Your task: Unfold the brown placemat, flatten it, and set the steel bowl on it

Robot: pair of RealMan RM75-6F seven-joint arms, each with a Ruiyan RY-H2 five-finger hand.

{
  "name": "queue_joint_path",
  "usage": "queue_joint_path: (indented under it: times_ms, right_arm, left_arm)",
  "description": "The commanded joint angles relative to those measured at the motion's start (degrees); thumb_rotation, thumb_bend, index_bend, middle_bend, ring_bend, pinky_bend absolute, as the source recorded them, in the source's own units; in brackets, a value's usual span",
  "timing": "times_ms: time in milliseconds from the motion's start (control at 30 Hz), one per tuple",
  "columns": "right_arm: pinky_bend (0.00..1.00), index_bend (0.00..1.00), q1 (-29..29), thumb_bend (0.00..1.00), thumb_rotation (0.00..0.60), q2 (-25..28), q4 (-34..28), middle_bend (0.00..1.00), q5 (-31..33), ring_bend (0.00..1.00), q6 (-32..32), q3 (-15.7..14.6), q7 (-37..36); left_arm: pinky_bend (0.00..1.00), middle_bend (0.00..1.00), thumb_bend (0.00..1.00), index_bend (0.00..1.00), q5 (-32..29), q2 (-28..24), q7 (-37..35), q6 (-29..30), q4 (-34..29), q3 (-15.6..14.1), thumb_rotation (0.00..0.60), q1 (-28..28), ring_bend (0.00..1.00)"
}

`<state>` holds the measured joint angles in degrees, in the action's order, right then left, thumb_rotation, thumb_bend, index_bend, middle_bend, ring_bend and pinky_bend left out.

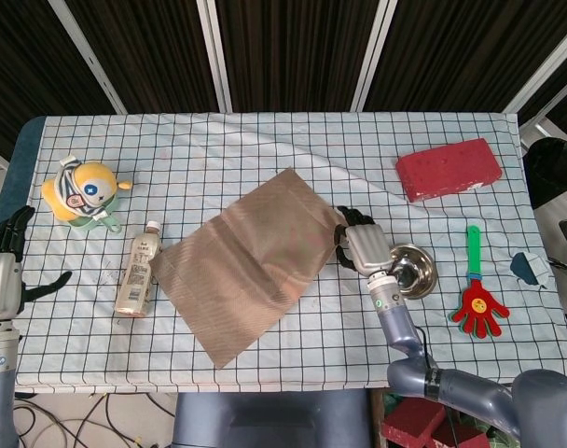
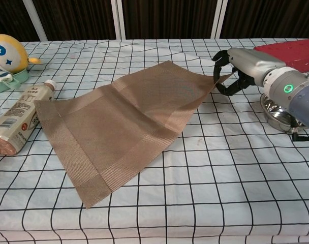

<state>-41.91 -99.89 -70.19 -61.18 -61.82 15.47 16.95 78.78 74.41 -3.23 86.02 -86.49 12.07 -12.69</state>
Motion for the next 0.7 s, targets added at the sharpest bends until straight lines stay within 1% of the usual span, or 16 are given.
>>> queue_joint_path:
  times_ms: [33, 200, 433, 700]
  right_arm:
    - [0.24, 0.66, 1.1, 0.54, 0.6, 0.2, -1.6, 0.11, 1.0, 0.13, -1.3, 0.3, 0.5]
    - [0.24, 0.67, 3.0, 0.54, 0.6, 0.2, -5.0, 0.12, 2.3, 0.13, -3.7, 0.4, 0.9]
    - [0.23, 0.67, 6.0, 0.55, 0.6, -0.6, -10.0, 0.12, 3.6, 0.13, -8.3, -1.0, 4.7]
    - [0.23, 0.67, 8.6, 0.55, 0.6, -2.4, -13.4, 0.12, 5.1, 0.13, -12.6, -2.3, 8.4]
  left_arm:
    - [0.1, 0.05, 0.01, 0.06, 0.1, 0.0, 0.0, 0.0, -0.1, -0.1, 0.6, 0.0, 0.07]
    - [0.1, 0.05, 0.01, 0.06, 0.3, 0.0, 0.0, -0.1, -0.2, -0.2, 0.6, 0.0, 0.07]
    - [0.1, 0.05, 0.01, 0.06, 0.7, -0.2, -0.2, -0.2, -0.3, -0.5, 0.6, 0.0, 0.07]
    - [0.1, 0.05, 0.01, 0.06, 1.5, -0.6, -1.2, -0.1, -0.4, -0.8, 0.6, -0.1, 0.07]
